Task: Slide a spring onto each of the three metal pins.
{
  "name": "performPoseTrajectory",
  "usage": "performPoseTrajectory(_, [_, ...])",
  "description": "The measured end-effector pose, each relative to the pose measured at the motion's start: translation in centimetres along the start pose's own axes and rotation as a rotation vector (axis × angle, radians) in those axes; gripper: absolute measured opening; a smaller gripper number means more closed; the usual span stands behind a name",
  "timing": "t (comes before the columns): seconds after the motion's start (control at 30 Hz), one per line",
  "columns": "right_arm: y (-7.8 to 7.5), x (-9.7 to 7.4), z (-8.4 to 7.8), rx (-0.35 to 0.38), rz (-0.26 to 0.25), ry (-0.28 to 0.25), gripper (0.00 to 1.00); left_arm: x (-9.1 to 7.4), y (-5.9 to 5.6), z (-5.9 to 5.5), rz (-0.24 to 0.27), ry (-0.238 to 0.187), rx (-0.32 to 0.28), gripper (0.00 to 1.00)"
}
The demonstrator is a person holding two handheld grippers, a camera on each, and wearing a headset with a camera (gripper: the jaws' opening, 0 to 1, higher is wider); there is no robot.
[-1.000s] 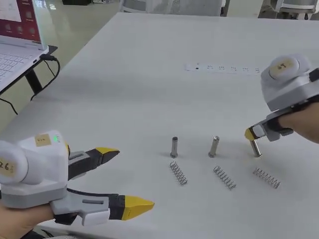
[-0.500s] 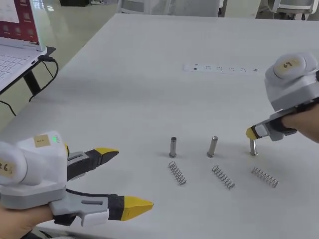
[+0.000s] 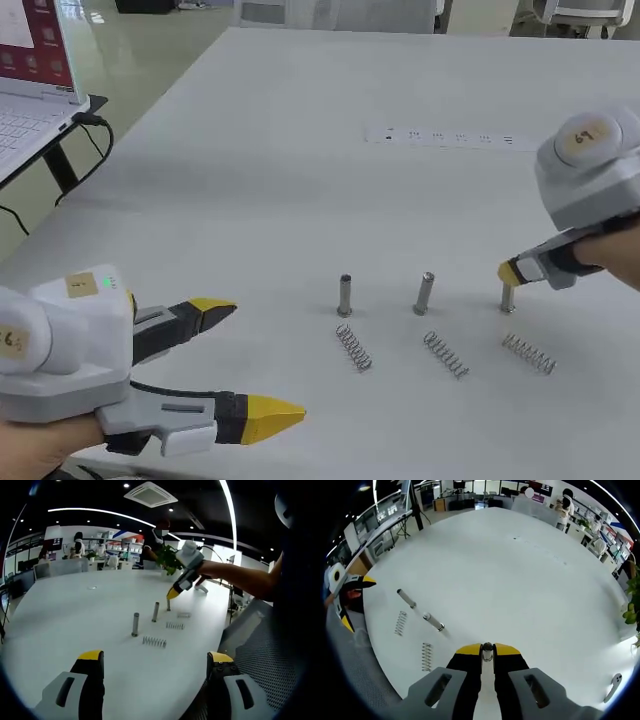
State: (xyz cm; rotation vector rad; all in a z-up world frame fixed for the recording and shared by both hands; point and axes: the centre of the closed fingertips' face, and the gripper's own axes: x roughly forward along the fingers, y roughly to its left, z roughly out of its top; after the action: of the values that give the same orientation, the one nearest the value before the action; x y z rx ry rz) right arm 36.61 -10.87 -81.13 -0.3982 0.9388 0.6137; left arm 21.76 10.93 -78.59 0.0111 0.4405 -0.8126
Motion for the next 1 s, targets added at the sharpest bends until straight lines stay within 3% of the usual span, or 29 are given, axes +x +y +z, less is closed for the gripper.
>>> performPoseTrajectory(0.4, [0.5,-0.8,-1.0,-0.070,0.001,0.024,0.06,0.1,-0.1,0.0,-0.003,0.003,0.002,0.80])
performPoseTrajectory(1.0, [0.5,-0.4,-1.3,-0.118,0.011,0.028,0.11,0.0,-0.1,0.0,0.000,0.003,0.000,0.80])
